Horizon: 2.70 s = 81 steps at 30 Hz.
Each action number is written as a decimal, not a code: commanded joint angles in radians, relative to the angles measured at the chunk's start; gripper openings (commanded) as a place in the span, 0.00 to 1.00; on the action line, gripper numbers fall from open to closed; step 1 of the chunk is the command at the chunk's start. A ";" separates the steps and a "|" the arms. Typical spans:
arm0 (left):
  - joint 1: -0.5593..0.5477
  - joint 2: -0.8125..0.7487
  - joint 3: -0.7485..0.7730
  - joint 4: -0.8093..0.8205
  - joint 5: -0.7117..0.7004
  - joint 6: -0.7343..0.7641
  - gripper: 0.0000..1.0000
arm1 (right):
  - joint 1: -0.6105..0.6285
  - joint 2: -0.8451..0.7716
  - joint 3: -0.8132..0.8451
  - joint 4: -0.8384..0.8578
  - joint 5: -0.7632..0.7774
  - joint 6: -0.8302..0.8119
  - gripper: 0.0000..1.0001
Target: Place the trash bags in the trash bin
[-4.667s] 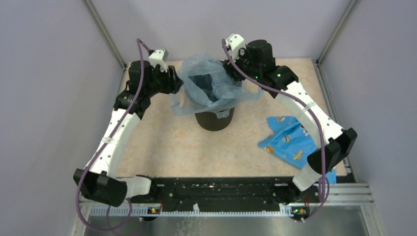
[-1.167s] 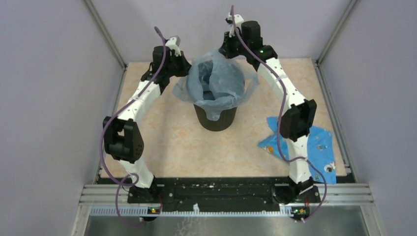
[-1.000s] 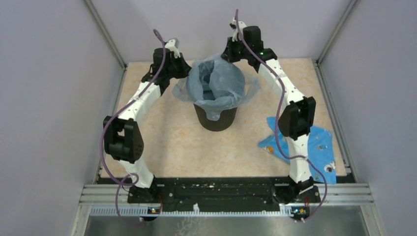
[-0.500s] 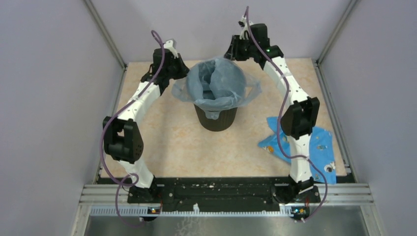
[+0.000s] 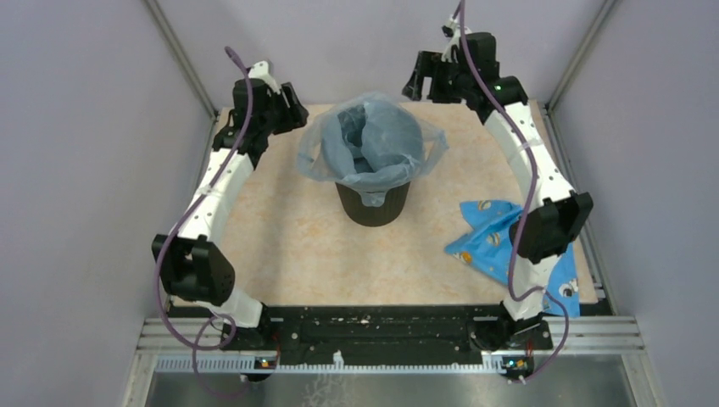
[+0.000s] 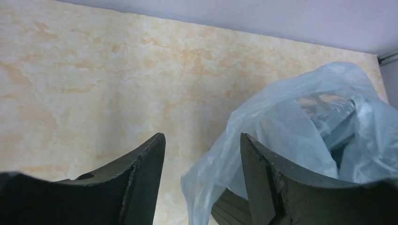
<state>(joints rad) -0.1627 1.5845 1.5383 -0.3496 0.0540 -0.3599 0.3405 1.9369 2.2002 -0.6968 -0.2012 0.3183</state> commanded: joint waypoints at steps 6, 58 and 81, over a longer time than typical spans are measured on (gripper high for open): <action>0.031 -0.180 -0.126 -0.091 0.062 -0.008 0.71 | -0.045 -0.311 -0.412 0.088 0.024 0.026 0.83; 0.007 0.156 -0.458 0.110 0.160 -0.224 0.00 | -0.086 -0.223 -1.093 0.474 0.245 0.159 0.00; -0.025 0.244 -0.409 0.025 -0.083 -0.182 0.00 | -0.103 -0.187 -1.131 0.482 0.549 0.129 0.00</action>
<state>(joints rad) -0.1982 1.8114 1.1007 -0.2958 0.0704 -0.5758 0.2539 1.7416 1.0523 -0.2111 0.1879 0.4751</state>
